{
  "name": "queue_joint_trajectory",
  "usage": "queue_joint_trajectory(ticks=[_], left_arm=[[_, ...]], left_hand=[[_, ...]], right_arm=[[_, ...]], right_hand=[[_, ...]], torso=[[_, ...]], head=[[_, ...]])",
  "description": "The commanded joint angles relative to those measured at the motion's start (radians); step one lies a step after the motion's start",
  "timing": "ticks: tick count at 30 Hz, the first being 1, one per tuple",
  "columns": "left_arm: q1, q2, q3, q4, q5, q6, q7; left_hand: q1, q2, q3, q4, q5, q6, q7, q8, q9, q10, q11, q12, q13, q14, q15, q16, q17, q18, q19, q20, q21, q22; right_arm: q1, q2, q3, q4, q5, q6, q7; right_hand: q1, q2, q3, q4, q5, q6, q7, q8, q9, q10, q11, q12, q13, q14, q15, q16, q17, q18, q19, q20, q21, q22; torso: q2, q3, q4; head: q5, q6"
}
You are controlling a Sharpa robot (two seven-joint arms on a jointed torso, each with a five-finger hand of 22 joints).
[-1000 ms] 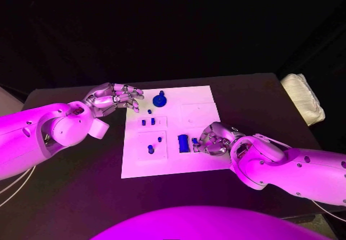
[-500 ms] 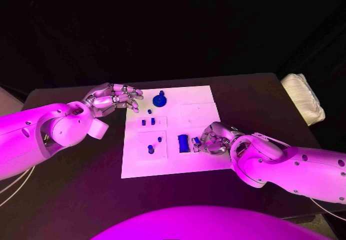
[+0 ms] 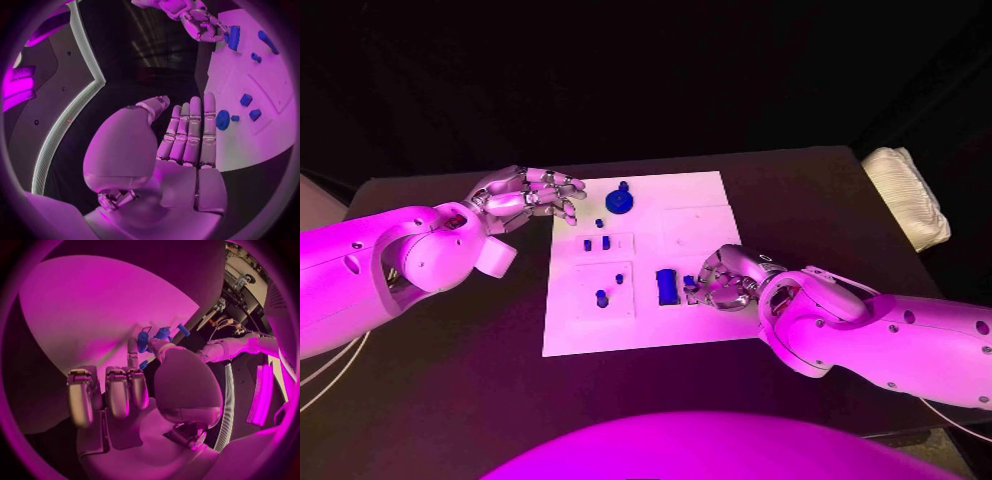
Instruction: Assemble the parts on the task board
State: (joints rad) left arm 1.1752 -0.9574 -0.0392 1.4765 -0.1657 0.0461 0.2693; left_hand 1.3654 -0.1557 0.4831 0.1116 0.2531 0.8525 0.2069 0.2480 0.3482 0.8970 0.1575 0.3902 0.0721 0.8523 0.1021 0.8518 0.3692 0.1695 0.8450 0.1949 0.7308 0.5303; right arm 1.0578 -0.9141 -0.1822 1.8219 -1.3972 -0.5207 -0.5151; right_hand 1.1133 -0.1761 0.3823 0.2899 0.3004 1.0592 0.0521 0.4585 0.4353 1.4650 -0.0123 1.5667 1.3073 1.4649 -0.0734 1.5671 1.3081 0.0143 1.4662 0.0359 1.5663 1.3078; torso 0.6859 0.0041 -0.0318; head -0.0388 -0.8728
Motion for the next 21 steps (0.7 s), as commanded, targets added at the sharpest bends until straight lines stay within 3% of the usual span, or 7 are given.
queue_joint_trajectory(ticks=[1, 10, 14, 21], left_arm=[[0.000, 0.001, 0.000, 0.001, -0.002, 0.017, 0.003], [0.000, -0.003, 0.000, 0.001, -0.002, 0.016, 0.002], [0.000, -0.002, 0.000, 0.000, -0.002, 0.017, 0.002], [0.000, -0.001, 0.000, -0.001, -0.002, 0.017, 0.001]], left_hand=[[0.006, 0.004, 0.005, 0.000, 0.004, 0.003, -0.002, 0.006, 0.000, -0.004, 0.000, -0.007, 0.000, -0.007, -0.002, 0.004, -0.001, 0.012, 0.001, -0.001, 0.000, 0.001], [0.005, 0.007, 0.006, 0.003, 0.005, 0.003, -0.002, 0.007, 0.000, -0.004, 0.000, -0.007, 0.000, -0.007, -0.002, 0.004, -0.001, 0.012, 0.000, -0.001, 0.001, 0.002], [0.005, 0.007, 0.006, 0.003, 0.005, 0.003, -0.002, 0.007, 0.000, -0.004, 0.000, -0.007, 0.000, -0.007, -0.002, 0.004, -0.001, 0.012, 0.000, -0.001, 0.001, 0.002], [0.005, 0.009, 0.007, 0.004, 0.006, 0.003, -0.002, 0.007, 0.000, -0.004, 0.000, -0.007, 0.000, -0.008, -0.002, 0.004, -0.001, 0.012, 0.000, -0.001, 0.001, 0.002]], right_arm=[[-0.001, 0.001, 0.000, 0.007, -0.008, 0.014, 0.029], [-0.001, -0.004, 0.001, 0.004, -0.017, 0.027, 0.015], [-0.001, -0.003, 0.001, 0.004, -0.021, 0.055, 0.006], [0.000, -0.002, 0.001, 0.011, -0.014, 0.068, 0.014]], right_hand=[[-0.022, 0.016, 0.001, 0.001, -0.010, 0.009, -0.001, 0.006, -0.002, 0.106, -0.008, 0.004, 0.263, 0.106, -0.007, 0.004, 0.263, -0.014, 0.105, -0.010, 0.004, 0.263], [-0.078, 0.027, -0.017, 0.002, -0.018, 0.012, -0.002, 0.010, -0.003, 0.106, -0.009, 0.004, 0.263, 0.106, -0.008, 0.004, 0.263, -0.014, 0.105, -0.010, 0.004, 0.263], [-0.087, 0.033, -0.019, 0.002, -0.011, 0.012, -0.003, 0.011, -0.003, 0.106, -0.009, 0.004, 0.263, 0.106, -0.008, 0.004, 0.263, -0.014, 0.105, -0.010, 0.004, 0.263], [-0.122, 0.022, -0.046, 0.002, 0.008, 0.009, -0.003, 0.012, -0.005, 0.106, -0.010, 0.004, 0.263, 0.106, -0.009, 0.004, 0.263, -0.014, 0.105, -0.011, 0.004, 0.263]], torso=[[0.001, -0.0002, -0.0008], [0.000, -0.0007, 0.0012], [0.000, -0.0006, 0.0004], [0.000, 0.0002, -0.0001]], head=[[0.000, 0.000], [-0.001, 0.000], [0.001, 0.000], [0.001, 0.000]])
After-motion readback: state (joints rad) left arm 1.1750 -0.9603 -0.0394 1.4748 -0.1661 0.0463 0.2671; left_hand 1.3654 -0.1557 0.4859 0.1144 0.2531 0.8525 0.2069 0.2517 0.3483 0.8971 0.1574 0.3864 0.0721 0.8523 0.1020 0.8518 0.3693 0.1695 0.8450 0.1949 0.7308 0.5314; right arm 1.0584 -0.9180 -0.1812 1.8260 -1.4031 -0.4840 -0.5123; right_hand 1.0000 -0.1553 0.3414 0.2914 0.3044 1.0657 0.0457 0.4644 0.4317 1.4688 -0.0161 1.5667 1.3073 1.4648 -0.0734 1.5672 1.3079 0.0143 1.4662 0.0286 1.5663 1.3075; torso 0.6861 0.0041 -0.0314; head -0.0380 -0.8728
